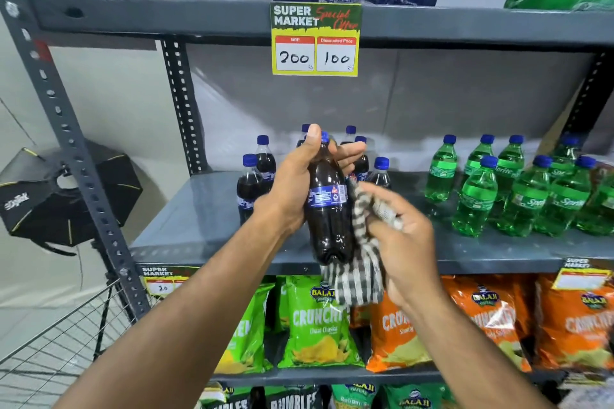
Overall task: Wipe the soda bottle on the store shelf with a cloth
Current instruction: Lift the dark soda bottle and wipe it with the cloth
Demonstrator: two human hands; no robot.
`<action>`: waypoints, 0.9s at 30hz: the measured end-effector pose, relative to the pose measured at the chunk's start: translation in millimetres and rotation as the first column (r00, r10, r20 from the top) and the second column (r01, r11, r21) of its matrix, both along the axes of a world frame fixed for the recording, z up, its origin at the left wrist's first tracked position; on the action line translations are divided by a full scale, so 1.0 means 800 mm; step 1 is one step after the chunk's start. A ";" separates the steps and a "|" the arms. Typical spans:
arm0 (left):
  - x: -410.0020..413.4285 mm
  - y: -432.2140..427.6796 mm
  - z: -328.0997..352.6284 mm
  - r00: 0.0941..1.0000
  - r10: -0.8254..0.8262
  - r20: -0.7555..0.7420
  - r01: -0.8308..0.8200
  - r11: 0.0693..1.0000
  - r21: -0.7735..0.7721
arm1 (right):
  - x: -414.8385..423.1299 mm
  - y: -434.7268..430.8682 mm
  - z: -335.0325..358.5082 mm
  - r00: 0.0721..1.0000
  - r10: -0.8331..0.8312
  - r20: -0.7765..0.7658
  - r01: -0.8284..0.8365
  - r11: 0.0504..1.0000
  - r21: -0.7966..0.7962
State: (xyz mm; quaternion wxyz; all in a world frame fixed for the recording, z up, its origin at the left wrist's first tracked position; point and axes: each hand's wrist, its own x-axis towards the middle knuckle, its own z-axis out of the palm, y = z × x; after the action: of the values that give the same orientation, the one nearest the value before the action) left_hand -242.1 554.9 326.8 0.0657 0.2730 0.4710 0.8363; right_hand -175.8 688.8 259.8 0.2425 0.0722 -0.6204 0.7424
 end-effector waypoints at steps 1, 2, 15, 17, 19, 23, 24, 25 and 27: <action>-0.001 0.000 0.000 1.000 0.002 -0.001 -0.002 1.000 0.002 | 0.002 0.001 0.005 0.997 -0.020 -0.069 0.023 0.999 0.030; -0.001 -0.001 0.001 1.000 0.005 -0.005 -0.005 1.000 0.004 | 0.006 -0.001 0.005 0.992 -0.039 -0.116 0.048 0.996 0.075; 0.000 0.001 -0.010 0.997 0.055 0.051 -0.056 0.998 0.004 | 0.045 -0.020 -0.024 0.681 0.227 -0.696 0.676 0.171 0.717; 0.001 -0.001 -0.009 0.998 0.054 0.044 -0.054 0.999 -0.002 | 0.049 -0.020 -0.030 0.660 0.282 -0.696 0.695 0.122 0.709; 0.001 -0.003 -0.012 0.998 0.058 0.038 -0.057 0.998 -0.014 | 0.051 -0.015 -0.034 0.649 0.328 -0.686 0.695 0.112 0.710; -0.004 -0.005 -0.014 0.999 0.022 0.046 -0.023 0.999 0.034 | 0.037 0.001 -0.030 0.782 0.055 -0.621 0.518 0.499 0.695; -0.006 -0.006 -0.014 0.999 0.013 0.042 -0.015 0.999 0.046 | 0.034 0.002 -0.031 0.840 -0.051 -0.541 0.450 0.623 0.640; -0.007 -0.007 -0.014 0.999 0.005 0.032 -0.007 0.999 0.048 | 0.033 0.002 -0.033 0.886 -0.112 -0.451 0.387 0.715 0.582; -0.011 -0.009 -0.016 1.000 -0.006 0.005 0.005 0.999 0.033 | 0.032 0.000 -0.040 0.941 -0.127 -0.313 0.276 0.821 0.499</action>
State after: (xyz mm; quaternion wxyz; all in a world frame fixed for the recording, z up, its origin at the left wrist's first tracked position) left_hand -251.2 547.8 314.3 0.0647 0.2731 0.4560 0.8446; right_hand -150.3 689.0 227.8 0.3713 0.1692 -0.7687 0.4926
